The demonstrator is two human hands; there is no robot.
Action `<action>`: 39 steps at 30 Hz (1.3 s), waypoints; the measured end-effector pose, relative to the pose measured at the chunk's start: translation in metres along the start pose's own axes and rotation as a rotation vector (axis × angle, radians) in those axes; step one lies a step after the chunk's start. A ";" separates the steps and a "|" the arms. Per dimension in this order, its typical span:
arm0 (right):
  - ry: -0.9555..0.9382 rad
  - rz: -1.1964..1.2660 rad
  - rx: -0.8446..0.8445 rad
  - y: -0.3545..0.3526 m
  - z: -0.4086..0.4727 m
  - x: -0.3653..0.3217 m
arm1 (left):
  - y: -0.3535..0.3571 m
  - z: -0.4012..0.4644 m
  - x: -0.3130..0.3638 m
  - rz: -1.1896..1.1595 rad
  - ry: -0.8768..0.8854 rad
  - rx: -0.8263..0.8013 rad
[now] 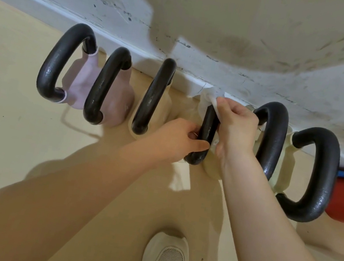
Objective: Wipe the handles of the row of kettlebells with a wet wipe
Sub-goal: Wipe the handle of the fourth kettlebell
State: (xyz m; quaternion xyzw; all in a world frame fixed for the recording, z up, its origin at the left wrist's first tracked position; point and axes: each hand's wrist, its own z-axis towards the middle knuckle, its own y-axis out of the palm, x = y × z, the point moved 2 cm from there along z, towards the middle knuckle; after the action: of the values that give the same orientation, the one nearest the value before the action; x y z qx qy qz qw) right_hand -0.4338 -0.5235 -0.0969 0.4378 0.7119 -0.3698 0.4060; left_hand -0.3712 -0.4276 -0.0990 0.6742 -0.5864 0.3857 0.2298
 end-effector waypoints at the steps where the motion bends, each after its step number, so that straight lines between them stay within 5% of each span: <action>1: -0.065 -0.060 -0.012 0.001 0.001 0.002 | 0.000 0.000 0.000 0.003 0.006 0.002; 4: -0.172 -0.154 -0.093 0.004 -0.008 0.011 | 0.001 0.001 0.000 0.018 0.012 -0.008; 16: 0.010 -0.237 -0.260 0.016 0.042 -0.003 | 0.001 0.002 -0.003 -0.006 -0.004 -0.003; 21: -0.348 -0.589 -0.404 0.007 0.035 -0.008 | 0.001 0.003 -0.004 -0.040 -0.009 -0.010; 26: -0.193 -0.536 -0.478 0.008 0.049 -0.019 | 0.001 0.001 -0.003 -0.049 -0.009 -0.010; 30: -0.382 -0.931 -0.569 0.018 0.052 -0.024 | 0.002 -0.001 -0.002 -0.042 -0.025 -0.001; 33: -0.419 -1.003 -0.587 0.014 0.059 -0.033 | 0.002 -0.003 -0.001 -0.052 -0.036 -0.011; 39: -0.809 -1.319 -0.830 0.011 0.040 -0.031 | 0.002 -0.003 0.000 -0.072 -0.018 0.006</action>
State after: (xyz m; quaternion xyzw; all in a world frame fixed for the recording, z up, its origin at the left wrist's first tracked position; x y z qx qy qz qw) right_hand -0.4044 -0.5653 -0.0864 -0.4103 0.6985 -0.3670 0.4573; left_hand -0.3738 -0.4262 -0.0973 0.6989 -0.5627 0.3730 0.2362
